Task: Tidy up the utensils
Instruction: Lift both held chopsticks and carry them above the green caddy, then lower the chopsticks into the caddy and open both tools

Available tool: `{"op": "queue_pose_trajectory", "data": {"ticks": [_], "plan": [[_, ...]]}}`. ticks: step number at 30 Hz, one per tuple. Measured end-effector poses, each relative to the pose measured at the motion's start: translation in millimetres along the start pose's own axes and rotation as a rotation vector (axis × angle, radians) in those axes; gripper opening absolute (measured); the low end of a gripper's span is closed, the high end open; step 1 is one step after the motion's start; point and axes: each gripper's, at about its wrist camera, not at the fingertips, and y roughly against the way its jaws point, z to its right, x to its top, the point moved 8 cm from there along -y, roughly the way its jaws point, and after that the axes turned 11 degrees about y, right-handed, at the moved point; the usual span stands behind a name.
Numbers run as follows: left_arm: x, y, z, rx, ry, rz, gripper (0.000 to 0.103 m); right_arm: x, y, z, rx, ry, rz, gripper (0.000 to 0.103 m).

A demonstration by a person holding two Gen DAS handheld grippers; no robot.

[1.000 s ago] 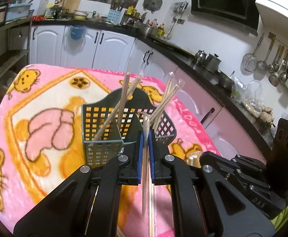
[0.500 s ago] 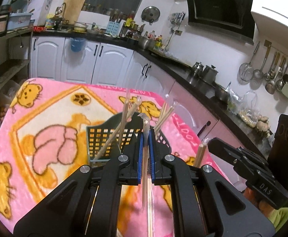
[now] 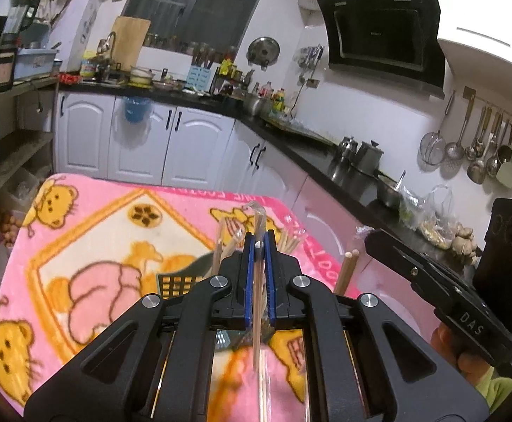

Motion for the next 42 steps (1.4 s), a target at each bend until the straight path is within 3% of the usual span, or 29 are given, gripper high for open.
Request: {"op": "queue_pose_trajectory", "data": {"ticks": [23, 42], "plan": [[46, -11, 5, 0.06, -0.027, 0.125, 0.003, 56, -15, 38, -0.069, -0.031, 0.104, 0.001], [41, -33, 0, 0.112, -0.045, 0.139, 0.003, 70, -35, 58, -0.114, -0.027, 0.148, 0.001]]}}
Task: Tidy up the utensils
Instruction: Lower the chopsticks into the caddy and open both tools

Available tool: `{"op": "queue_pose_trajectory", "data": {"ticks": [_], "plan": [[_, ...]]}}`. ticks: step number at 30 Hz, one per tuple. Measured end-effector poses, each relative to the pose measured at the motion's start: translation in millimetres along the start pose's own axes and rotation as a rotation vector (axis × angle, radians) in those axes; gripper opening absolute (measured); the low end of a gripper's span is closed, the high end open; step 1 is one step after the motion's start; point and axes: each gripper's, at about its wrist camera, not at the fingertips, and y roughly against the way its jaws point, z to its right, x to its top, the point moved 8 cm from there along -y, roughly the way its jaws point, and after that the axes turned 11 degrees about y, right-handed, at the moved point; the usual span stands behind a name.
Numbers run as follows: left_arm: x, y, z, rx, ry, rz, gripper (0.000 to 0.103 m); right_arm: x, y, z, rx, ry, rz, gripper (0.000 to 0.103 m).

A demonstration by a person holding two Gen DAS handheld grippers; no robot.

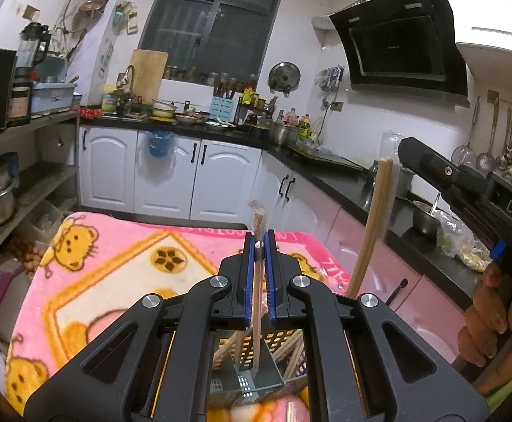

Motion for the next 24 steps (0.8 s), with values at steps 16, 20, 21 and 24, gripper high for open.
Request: {"op": "queue_pose_trajectory", "data": {"ticks": [16, 20, 21, 24], "plan": [[-28, -19, -16, -0.008, 0.053, -0.038, 0.003, -59, -31, 14, -0.019, -0.056, -0.089, 0.001], [-34, -20, -16, -0.016, 0.059, -0.04, 0.003, -70, -35, 15, -0.027, -0.056, -0.105, 0.001], [-35, -20, -17, -0.019, 0.061, -0.042, 0.003, -73, -35, 15, -0.026, -0.057, -0.109, 0.001], [-39, -22, -18, -0.024, 0.067, -0.048, 0.003, -79, -37, 14, -0.021, -0.06, -0.118, 0.001]]}}
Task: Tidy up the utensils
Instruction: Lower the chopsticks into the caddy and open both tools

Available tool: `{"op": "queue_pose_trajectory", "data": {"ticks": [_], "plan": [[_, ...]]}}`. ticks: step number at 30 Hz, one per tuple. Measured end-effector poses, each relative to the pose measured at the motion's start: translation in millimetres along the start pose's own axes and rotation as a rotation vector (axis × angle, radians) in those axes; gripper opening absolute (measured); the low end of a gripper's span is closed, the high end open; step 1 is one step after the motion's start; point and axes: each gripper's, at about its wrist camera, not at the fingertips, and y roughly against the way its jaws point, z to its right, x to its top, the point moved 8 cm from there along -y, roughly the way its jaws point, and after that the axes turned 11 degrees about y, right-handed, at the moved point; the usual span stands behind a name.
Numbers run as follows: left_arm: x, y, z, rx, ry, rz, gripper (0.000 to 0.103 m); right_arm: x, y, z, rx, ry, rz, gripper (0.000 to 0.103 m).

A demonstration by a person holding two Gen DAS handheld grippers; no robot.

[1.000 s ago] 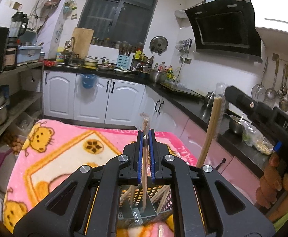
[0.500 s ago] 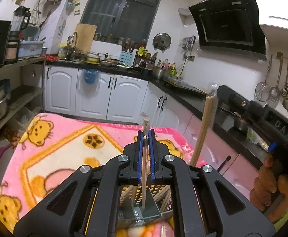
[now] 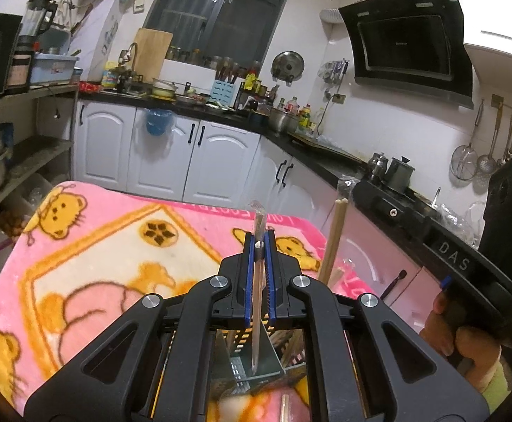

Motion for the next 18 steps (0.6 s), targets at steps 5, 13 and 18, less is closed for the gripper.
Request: {"op": "queue_pose_trajectory", "data": {"ticks": [5, 13, 18], "plan": [[-4, -4, -5, -0.006, 0.017, -0.01, 0.003, -9, -1, -1, 0.005, -0.001, -0.015, 0.001], [-14, -3, -12, -0.006, 0.026, -0.035, 0.004, -16, 4, -4, 0.009, 0.013, -0.031, 0.001], [-18, -2, -19, 0.004, 0.05, -0.044, 0.012, -20, 7, -4, 0.006, 0.022, -0.042, 0.001]]}}
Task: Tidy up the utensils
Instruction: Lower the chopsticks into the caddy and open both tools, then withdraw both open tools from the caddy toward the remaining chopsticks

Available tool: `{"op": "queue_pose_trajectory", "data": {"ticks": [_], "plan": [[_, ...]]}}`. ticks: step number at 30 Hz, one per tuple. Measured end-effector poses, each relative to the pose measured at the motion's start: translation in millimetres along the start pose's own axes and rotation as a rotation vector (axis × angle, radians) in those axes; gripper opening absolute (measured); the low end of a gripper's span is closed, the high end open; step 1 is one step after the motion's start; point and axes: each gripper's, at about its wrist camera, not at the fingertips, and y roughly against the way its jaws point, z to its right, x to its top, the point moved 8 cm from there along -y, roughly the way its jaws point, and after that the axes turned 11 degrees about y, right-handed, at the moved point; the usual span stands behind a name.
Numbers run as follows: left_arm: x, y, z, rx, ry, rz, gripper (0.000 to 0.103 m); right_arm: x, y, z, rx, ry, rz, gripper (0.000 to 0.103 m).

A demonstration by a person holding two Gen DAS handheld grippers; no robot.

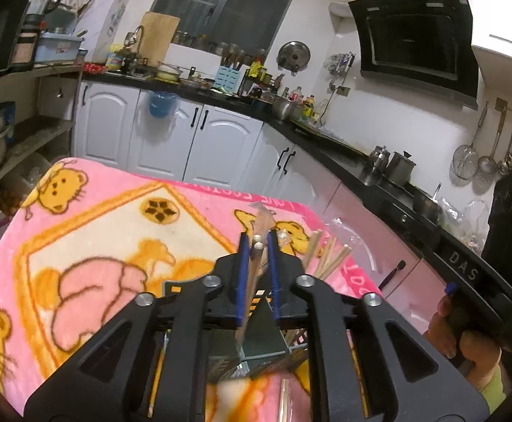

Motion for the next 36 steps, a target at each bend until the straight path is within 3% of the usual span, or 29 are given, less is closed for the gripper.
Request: {"op": "queue_pose_trajectory", "data": {"ticks": [6, 7, 9, 13, 15, 27, 32, 35, 36], "plan": [[-4, 4, -8, 0.012, 0.017, -0.008, 0.023, -12, 1, 2, 0.001, -0.016, -0.041, 0.002], [-5, 5, -10, 0.013, 0.02, -0.01, 0.025, -15, 1, 2, 0.001, -0.022, -0.055, 0.004], [-6, 6, -11, 0.014, 0.021, -0.013, 0.028, -19, 3, 3, 0.002, -0.032, -0.068, 0.018], [-9, 7, -16, 0.02, 0.034, -0.023, 0.035, -25, 6, 1, -0.003, -0.024, -0.085, 0.02], [-10, 8, -19, 0.023, 0.04, -0.023, 0.04, -29, 7, 0, 0.002, -0.027, -0.097, 0.025], [-12, 21, -25, 0.024, 0.056, -0.018, 0.069, -47, 17, -5, 0.01, -0.019, -0.139, 0.033], [-15, 27, -31, 0.02, 0.075, -0.022, 0.074, -51, 25, -8, 0.009, -0.017, -0.14, 0.039], [-17, 31, -33, 0.016, 0.082, -0.019, 0.09, -54, 28, -9, 0.01, -0.016, -0.145, 0.042], [-18, 32, -33, 0.015, 0.083, -0.017, 0.09, -56, 30, -10, 0.009, -0.015, -0.146, 0.043]]}}
